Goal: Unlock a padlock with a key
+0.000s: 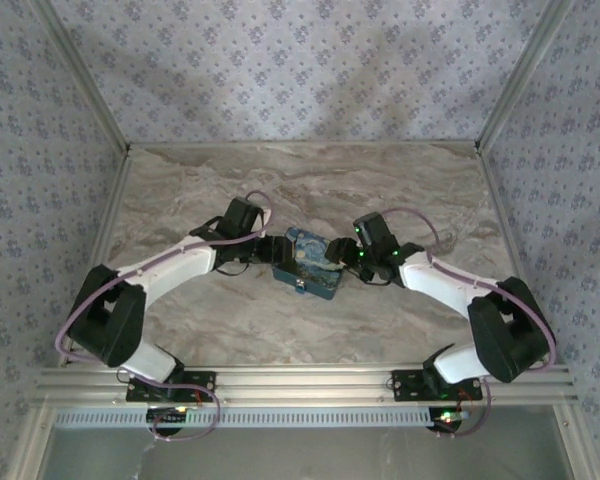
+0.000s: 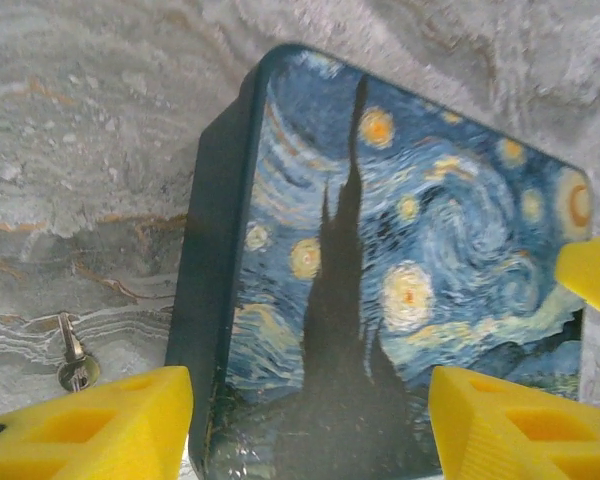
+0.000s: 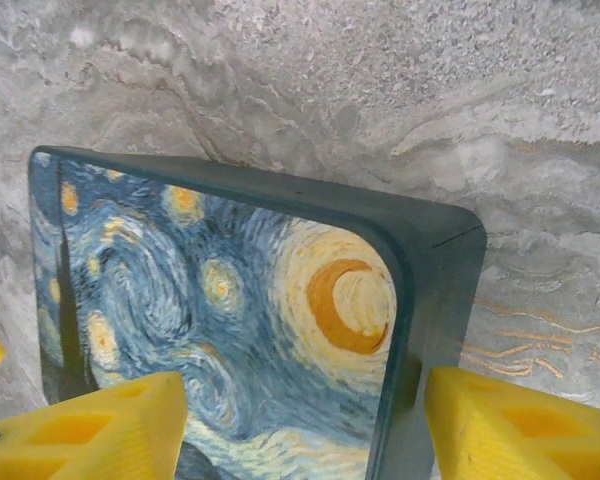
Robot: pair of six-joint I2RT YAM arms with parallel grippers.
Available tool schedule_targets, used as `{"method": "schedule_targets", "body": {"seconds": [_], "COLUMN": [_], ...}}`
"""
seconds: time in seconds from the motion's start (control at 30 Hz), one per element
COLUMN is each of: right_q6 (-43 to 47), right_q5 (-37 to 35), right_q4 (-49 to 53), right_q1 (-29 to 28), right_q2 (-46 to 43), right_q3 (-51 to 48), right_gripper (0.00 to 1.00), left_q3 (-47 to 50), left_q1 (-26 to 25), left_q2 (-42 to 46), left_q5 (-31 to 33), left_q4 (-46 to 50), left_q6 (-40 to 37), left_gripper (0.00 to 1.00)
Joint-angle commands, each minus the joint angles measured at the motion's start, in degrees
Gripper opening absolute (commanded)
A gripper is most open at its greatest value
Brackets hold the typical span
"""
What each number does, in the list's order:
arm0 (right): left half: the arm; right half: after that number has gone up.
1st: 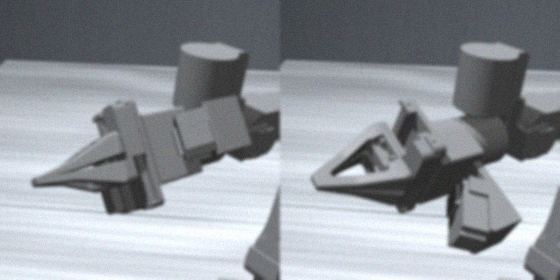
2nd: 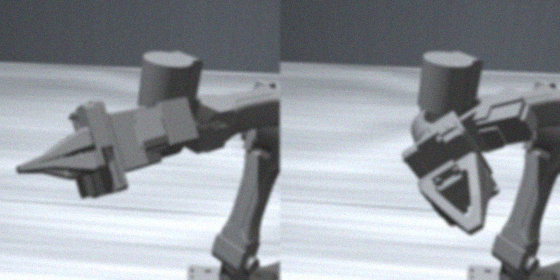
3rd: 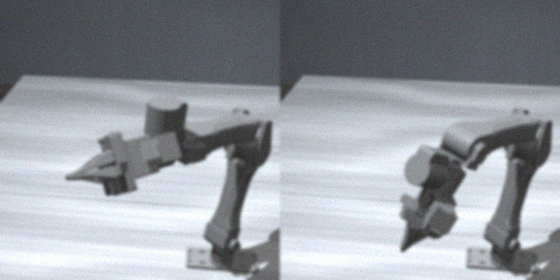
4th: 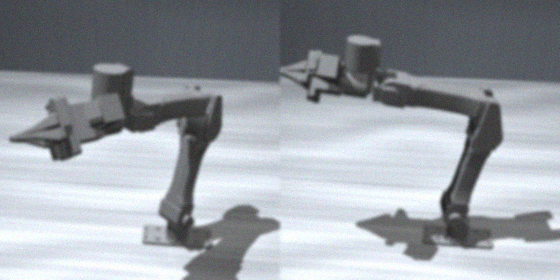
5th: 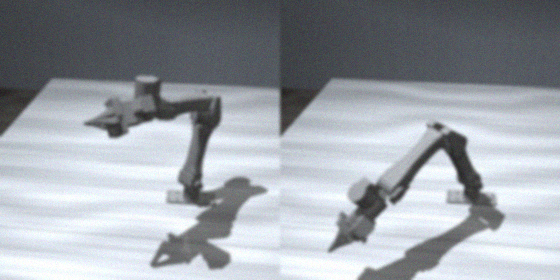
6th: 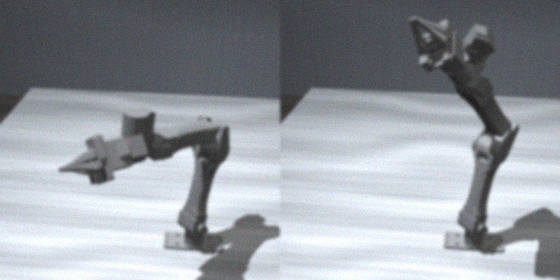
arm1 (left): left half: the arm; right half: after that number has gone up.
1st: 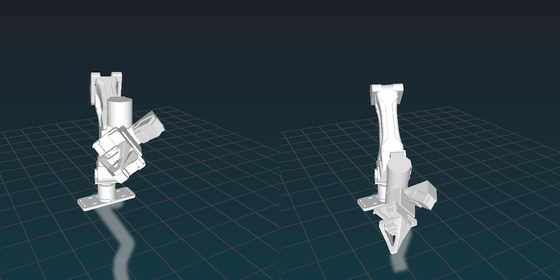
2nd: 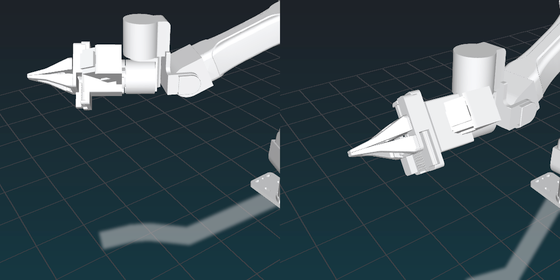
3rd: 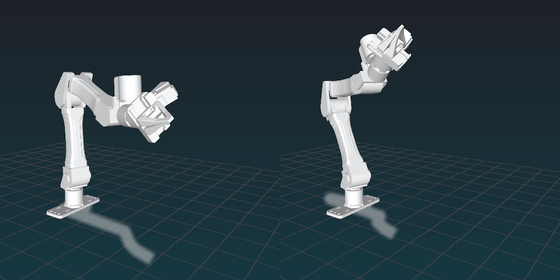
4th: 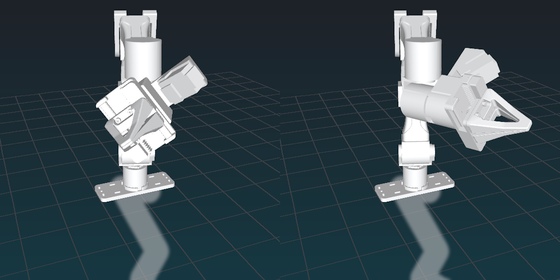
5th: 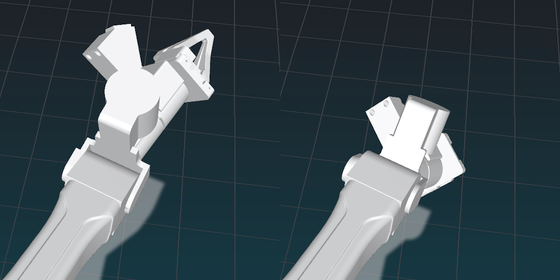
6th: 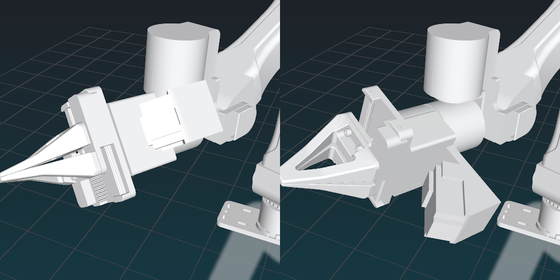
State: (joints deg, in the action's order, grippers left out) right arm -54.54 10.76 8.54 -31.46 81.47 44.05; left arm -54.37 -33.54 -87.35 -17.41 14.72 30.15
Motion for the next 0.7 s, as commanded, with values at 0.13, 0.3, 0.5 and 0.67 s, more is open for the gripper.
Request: {"method": "schedule_targets", "body": {"seconds": [0.13, 0.3, 0.5, 0.67], "right_q6": [2.78, 5.70, 9.03, 10.07], "right_q5": [1.10, 2.01, 3.12, 2.78], "right_q4": [1.53, 2.75, 5.13, 5.62], "right_q1": [1.17, 2.74, 4.99, 5.86], "right_q2": [3.70, 8.66, 16.13, 19.41], "right_q3": [5.15, 10.85, 18.53, 22.39], "right_gripper": [0.65, 0.65, 0.64, 0.64], "left_q3": [-1.59, -3.49, -5.94, -8.56], "left_q1": [-0.87, -1.11, -1.17, -1.01], "left_q2": [-2.66, -5.01, -7.49, -9.56], "left_q5": [-5.45, -6.43, -4.73, -3.05], "left_q4": [-5.73, -6.91, -8.10, -7.80], "left_q6": [2.96, 3.81, 4.29, 4.26], "left_gripper": [0.56, 0.55, 0.55, 0.55]}}
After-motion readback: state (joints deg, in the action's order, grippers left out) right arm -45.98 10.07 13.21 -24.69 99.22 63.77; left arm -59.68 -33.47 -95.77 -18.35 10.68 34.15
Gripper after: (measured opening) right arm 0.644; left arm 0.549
